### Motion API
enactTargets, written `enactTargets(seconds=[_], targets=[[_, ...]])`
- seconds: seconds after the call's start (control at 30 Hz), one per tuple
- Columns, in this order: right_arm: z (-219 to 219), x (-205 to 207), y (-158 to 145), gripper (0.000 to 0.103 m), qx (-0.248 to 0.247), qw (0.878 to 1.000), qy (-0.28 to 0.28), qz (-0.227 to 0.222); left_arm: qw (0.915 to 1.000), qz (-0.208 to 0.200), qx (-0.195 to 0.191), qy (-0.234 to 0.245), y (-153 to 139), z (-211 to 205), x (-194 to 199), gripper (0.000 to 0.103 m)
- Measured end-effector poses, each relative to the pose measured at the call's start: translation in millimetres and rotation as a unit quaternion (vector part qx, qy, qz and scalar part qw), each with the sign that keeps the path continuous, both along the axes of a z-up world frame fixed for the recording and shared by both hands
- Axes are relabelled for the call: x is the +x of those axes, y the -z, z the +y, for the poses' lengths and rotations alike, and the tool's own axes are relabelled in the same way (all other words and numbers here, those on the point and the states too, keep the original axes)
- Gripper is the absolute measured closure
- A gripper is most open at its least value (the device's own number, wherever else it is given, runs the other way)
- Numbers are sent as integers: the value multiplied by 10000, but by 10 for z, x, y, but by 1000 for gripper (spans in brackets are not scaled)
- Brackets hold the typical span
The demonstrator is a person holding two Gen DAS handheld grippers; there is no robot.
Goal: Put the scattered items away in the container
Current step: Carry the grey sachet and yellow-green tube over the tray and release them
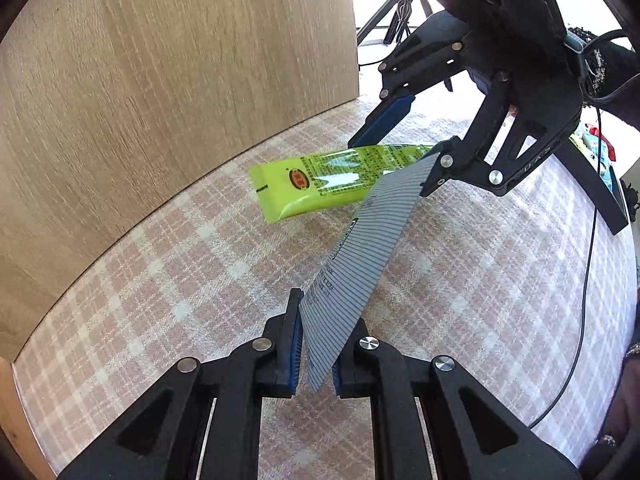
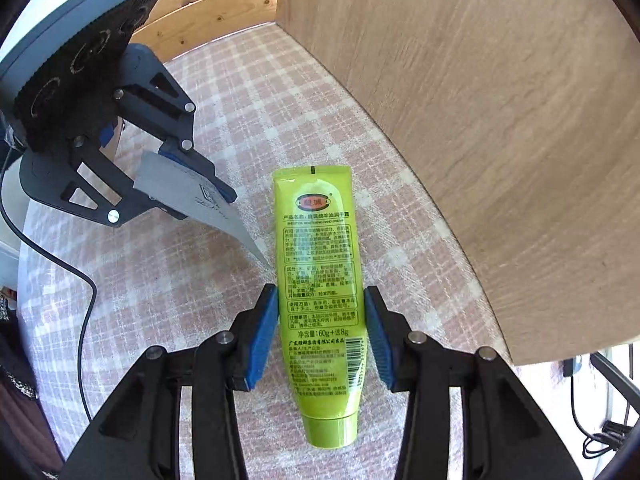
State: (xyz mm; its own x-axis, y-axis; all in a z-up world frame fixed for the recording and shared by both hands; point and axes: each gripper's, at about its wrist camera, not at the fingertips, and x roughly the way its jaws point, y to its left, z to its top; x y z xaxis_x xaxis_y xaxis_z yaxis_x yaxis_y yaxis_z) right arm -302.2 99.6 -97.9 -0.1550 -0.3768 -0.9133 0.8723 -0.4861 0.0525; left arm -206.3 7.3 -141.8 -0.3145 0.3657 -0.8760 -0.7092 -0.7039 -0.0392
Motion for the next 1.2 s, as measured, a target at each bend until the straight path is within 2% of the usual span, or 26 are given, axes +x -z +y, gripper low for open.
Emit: enactTargets(seconds=[0.17, 0.27, 0.47, 0.5, 0.57, 0.63, 0.73, 0.93, 1.03, 1.07, 1.2], targets=[[368, 45, -328, 61, -226, 9979, 578, 160, 9992, 206, 208, -268, -324, 122, 164, 92], [674, 380, -437, 61, -373, 9923, 1157, 250, 9981, 360, 267, -418, -539, 248, 300, 92], [1287, 1049, -655, 61, -661, 9700, 2302, 428, 9966, 496, 309, -575, -962, 604, 616, 92], [1389, 1160, -691, 61, -708, 9648, 2490, 457, 9966, 477, 299, -595, -939, 603, 569, 92], [1593, 1383, -764, 61, -802, 9534, 2862, 514, 9968, 417, 299, -612, -826, 572, 414, 92], [1797, 1607, -836, 61, -894, 9404, 3230, 571, 9969, 448, 344, -552, -814, 699, 556, 92], [2130, 1952, -949, 61, -1036, 9175, 3784, 653, 9971, 485, 484, -338, -957, 1007, 773, 92], [3378, 2893, -1180, 61, -1103, 8560, 4976, 864, 9967, 528, 593, 183, -1272, 1745, 1166, 92], [3898, 3226, -1206, 61, -1008, 8302, 5404, 931, 9951, 538, 728, 391, -1379, 2168, 1318, 92], [4053, 3306, -1205, 61, -976, 8232, 5513, 944, 9947, 569, 749, 427, -1445, 2311, 1400, 92], [4557, 3447, -1144, 61, -896, 8089, 5735, 933, 9931, 570, 854, 559, -1513, 2957, 1580, 92]])
